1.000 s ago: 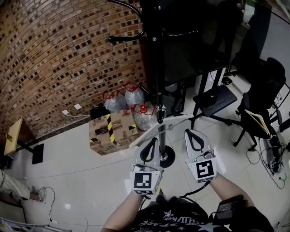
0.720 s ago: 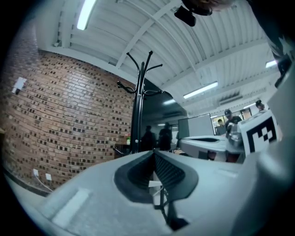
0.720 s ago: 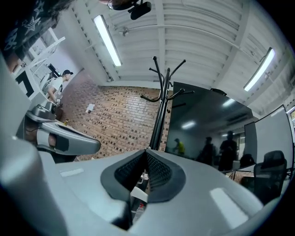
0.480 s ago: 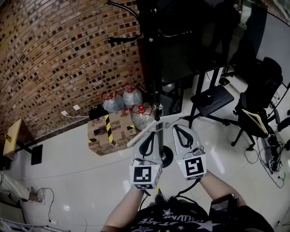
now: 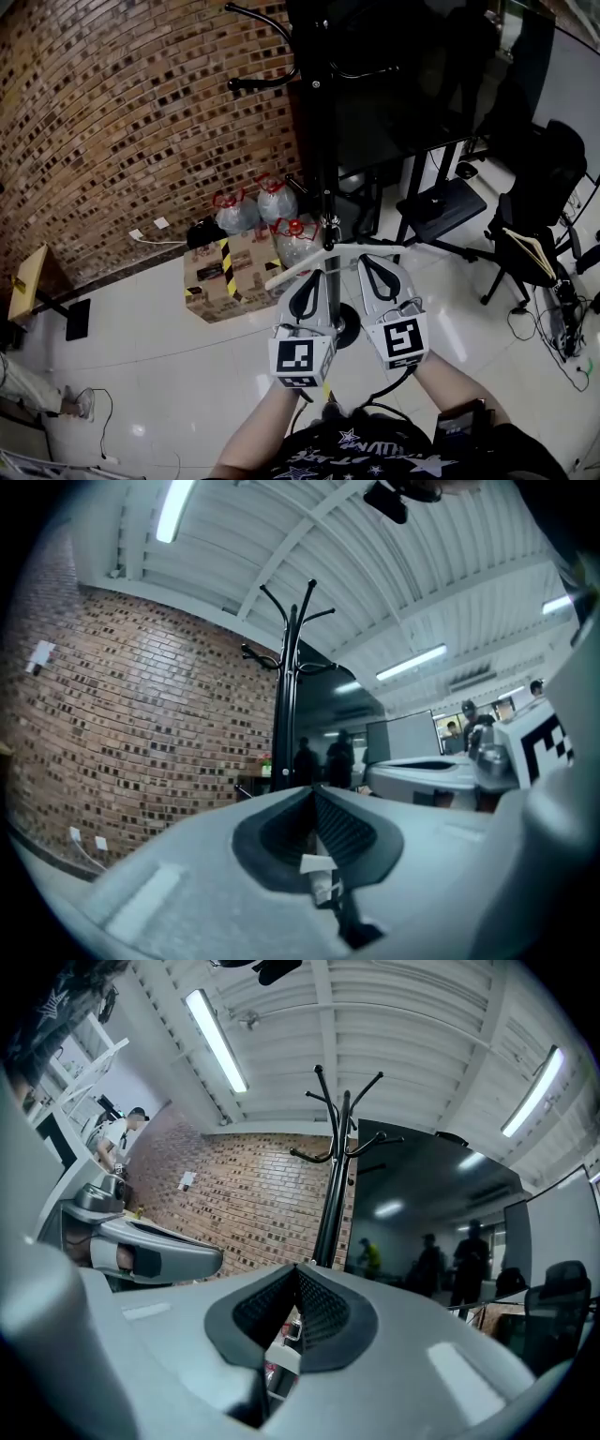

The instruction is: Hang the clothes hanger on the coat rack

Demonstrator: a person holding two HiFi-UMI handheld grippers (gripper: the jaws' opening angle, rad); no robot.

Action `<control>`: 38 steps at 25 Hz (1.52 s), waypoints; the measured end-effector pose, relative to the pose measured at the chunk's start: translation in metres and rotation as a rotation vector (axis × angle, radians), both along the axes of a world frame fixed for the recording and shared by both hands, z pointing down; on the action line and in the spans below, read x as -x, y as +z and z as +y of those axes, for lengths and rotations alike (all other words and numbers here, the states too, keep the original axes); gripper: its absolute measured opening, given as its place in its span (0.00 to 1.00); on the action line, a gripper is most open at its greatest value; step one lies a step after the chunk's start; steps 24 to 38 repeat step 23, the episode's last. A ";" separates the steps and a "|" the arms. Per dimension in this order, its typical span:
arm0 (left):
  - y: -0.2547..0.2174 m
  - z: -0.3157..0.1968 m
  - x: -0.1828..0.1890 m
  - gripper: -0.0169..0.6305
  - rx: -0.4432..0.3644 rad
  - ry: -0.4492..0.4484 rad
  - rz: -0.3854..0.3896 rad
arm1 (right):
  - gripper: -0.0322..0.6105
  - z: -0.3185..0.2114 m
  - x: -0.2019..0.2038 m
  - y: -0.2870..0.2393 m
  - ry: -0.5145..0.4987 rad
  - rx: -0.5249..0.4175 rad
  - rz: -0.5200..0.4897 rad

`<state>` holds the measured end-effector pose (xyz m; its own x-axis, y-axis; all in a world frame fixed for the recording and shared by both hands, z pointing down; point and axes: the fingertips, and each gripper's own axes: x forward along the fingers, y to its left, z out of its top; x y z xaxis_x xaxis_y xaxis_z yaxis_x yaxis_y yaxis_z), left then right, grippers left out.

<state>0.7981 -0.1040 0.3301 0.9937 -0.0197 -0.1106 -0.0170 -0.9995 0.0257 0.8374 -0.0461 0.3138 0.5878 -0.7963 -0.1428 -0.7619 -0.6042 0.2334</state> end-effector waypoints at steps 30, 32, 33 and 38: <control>0.000 -0.014 0.012 0.03 -0.008 -0.037 0.012 | 0.06 -0.006 0.006 -0.001 -0.016 0.037 0.025; 0.000 -0.014 0.012 0.03 -0.008 -0.037 0.012 | 0.06 -0.006 0.006 -0.001 -0.016 0.037 0.025; 0.000 -0.014 0.012 0.03 -0.008 -0.037 0.012 | 0.06 -0.006 0.006 -0.001 -0.016 0.037 0.025; 0.000 -0.014 0.012 0.03 -0.008 -0.037 0.012 | 0.06 -0.006 0.006 -0.001 -0.016 0.037 0.025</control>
